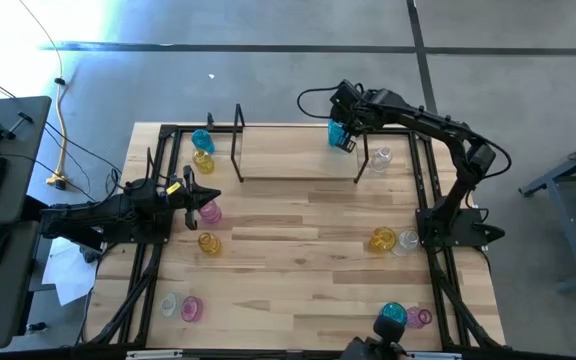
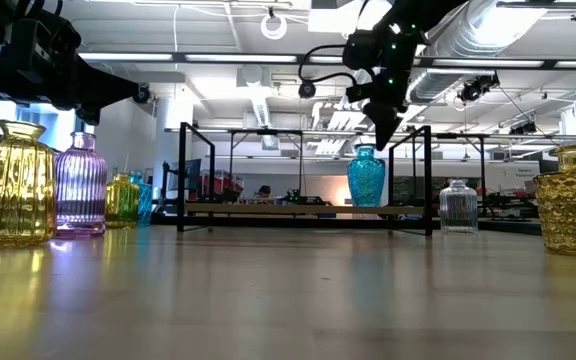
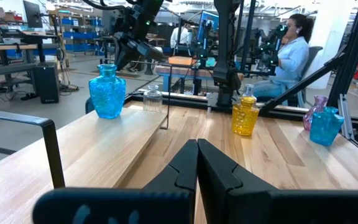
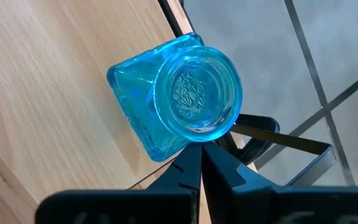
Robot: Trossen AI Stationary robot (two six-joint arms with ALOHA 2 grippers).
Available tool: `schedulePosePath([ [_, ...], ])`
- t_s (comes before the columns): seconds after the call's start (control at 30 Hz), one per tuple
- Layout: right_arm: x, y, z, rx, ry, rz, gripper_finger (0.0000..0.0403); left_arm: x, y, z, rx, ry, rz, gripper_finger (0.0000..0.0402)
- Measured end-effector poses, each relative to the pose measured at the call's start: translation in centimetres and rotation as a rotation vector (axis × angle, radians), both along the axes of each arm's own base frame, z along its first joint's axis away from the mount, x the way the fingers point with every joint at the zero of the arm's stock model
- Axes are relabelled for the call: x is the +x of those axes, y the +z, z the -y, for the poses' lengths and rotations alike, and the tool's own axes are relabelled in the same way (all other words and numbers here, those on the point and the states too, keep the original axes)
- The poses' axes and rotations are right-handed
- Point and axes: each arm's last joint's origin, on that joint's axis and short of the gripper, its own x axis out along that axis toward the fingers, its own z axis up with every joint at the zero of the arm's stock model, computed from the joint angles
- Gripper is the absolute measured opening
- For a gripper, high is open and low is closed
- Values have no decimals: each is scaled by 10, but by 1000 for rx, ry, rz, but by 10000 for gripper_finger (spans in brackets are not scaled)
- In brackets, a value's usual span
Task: Sort vases onto shelf
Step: Put the top right blue vase on the shelf
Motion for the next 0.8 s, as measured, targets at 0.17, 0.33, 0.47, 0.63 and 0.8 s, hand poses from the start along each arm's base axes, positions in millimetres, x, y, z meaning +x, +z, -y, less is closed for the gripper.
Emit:
schedulePosePath([
  [0.17,-3,1,-2,-3,-11,-32,0,0,0,0,-1,0,0,0],
  [0.33,-9,9,-13,8,-28,-49,0,0,0,0,-7,0,2,0],
  [0.47,-1,11,-28,127,104,24,0,0,0,0,-7,0,2,0],
  [0.63,20,-4,-37,141,220,8,0,0,0,0,-7,0,2,0],
  [0.8,35,-23,-31,77,217,-58,0,0,0,0,-7,-1,1,0],
])
